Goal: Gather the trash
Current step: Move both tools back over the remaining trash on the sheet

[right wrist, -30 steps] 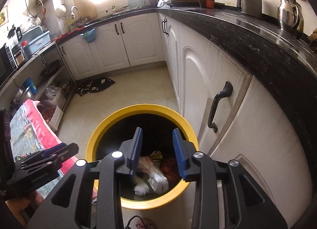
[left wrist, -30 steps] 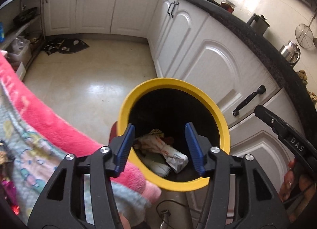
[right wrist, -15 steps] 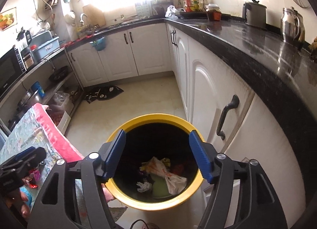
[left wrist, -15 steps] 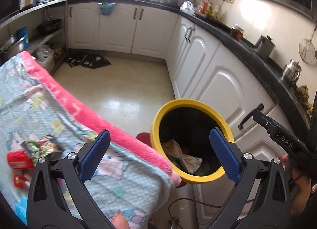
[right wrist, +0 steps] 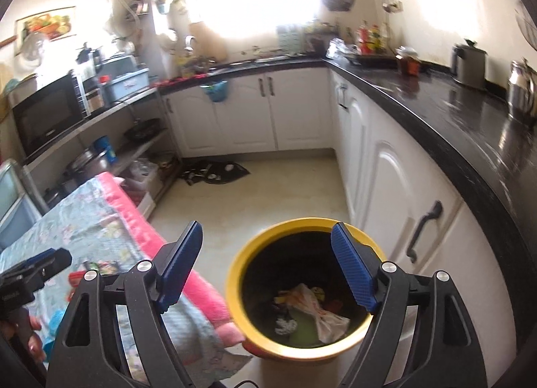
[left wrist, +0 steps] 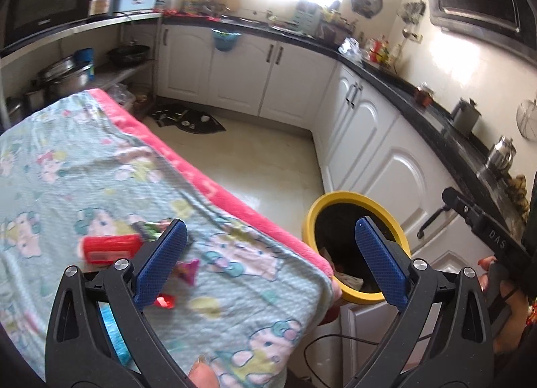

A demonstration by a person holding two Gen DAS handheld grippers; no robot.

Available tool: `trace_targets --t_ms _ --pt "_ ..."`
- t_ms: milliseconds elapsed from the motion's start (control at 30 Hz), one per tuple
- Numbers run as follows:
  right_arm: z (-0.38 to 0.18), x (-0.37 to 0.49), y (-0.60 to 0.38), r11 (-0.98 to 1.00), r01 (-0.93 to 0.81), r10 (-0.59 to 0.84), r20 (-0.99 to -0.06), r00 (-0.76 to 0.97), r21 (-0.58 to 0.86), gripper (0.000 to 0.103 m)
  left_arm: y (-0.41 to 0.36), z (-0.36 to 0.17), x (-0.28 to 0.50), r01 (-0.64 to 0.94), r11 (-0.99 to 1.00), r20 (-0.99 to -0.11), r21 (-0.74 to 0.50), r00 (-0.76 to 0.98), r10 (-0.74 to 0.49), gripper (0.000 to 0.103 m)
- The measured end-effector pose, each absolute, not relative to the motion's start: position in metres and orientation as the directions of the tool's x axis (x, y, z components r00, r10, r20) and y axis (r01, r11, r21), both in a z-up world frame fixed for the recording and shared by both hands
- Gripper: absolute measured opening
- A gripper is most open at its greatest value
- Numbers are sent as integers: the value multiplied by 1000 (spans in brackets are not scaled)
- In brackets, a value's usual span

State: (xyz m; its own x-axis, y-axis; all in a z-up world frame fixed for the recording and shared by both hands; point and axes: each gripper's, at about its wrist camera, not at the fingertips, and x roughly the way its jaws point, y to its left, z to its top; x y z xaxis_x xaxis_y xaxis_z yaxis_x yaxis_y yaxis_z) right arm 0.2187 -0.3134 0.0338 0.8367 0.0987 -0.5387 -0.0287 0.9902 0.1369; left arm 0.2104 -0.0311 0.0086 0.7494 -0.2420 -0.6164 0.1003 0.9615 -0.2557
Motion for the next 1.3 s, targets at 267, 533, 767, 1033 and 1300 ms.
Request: trace_targets --t_ms 267,533,767,1033,1300 --pt "45 204 -272 980 -151 197 -517 833 129 77 10 31 177 35 972 -575 -233 801 -167 92" --pt "57 184 -234 952 -279 305 -492 815 129 77 48 44 144 -39 976 -548 -214 832 -86 92" --pt "61 168 -204 922 -369 377 -487 788 116 77 75 51 119 -96 978 -542 -185 840 -20 92" --pt "58 153 -171 880 -467 443 -495 748 82 77 100 51 95 -145 976 -538 -161 842 36 92" --pt "55 140 -143 841 -537 488 -511 708 60 77 123 39 74 -173 973 -559 -150 827 61 92"
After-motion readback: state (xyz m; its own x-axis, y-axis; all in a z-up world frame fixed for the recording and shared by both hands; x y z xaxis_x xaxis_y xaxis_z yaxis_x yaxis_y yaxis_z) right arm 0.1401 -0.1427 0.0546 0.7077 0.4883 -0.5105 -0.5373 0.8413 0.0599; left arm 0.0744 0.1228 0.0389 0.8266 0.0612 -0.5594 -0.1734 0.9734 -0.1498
